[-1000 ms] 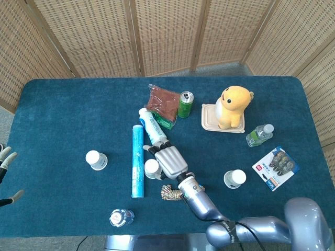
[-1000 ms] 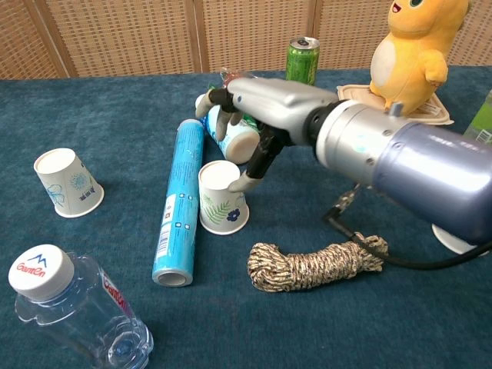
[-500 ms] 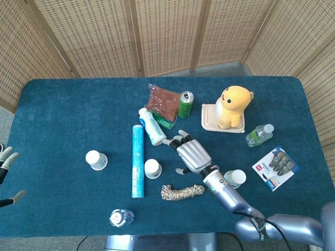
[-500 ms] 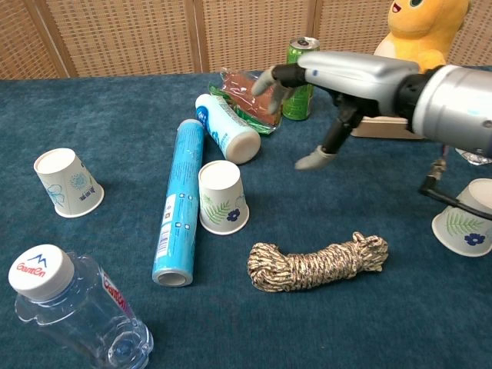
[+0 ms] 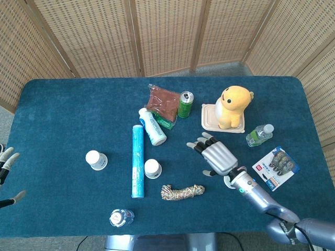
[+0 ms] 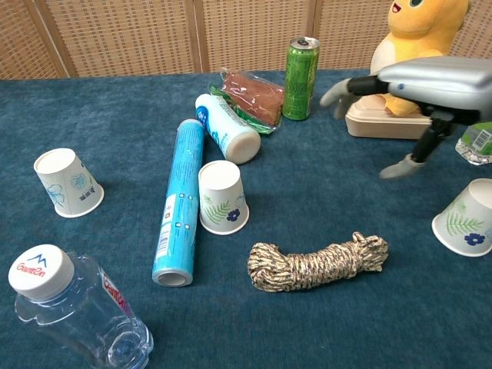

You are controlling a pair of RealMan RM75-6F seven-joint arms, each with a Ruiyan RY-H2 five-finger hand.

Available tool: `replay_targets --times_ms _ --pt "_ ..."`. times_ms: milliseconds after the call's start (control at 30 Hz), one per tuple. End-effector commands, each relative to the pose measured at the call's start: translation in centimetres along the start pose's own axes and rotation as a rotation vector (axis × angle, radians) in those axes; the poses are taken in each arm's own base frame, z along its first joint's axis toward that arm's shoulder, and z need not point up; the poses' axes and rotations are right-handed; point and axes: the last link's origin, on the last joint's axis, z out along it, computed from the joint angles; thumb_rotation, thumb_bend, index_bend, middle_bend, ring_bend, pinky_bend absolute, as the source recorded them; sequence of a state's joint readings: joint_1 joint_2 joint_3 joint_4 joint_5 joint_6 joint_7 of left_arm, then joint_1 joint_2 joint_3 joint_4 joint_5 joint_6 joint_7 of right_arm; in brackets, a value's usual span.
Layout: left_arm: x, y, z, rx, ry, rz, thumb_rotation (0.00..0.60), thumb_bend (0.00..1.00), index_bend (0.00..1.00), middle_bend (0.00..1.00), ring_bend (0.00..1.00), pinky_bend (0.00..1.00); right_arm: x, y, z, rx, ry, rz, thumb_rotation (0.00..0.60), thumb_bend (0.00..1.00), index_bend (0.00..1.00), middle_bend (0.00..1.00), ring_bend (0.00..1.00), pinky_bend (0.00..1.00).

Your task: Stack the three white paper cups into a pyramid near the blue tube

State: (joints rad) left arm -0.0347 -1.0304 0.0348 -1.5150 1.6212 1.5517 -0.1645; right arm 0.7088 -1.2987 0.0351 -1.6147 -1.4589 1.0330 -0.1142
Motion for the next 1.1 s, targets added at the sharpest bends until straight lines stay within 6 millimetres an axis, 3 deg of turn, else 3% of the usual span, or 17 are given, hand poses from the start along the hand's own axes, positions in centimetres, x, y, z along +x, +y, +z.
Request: replay_targets --times_ms 33,500,933,1100 --pt "-0.1 0.0 0.0 -0.001 -0.002 0.002 0.600 0.22 0.00 0.00 0.00 0.00 0.0 1.7 -1.0 -0.029 -0.015 -0.010 0.600 0.03 0.13 0.25 0.16 0.13" --pt "-0.2 0.0 0.2 0.006 -0.003 0.009 0.600 0.22 0.00 0.00 0.00 0.00 -1.0 4.7 -5.3 -0.039 -0.076 -0.006 0.539 0.02 0.09 0.21 0.14 0.13" --pt "-0.2 0.1 0.2 0.006 -0.001 0.011 0.600 0.22 0.00 0.00 0.00 0.00 -1.4 7.5 -7.7 -0.076 -0.107 -0.035 0.534 0.01 0.09 0.21 0.14 0.13" --pt "-0.2 0.1 0.2 0.006 -0.003 0.012 0.600 0.22 0.00 0.00 0.00 0.00 -1.9 8.5 -8.7 -0.098 -0.127 -0.032 0.506 0.01 0.09 0.20 0.14 0.13"
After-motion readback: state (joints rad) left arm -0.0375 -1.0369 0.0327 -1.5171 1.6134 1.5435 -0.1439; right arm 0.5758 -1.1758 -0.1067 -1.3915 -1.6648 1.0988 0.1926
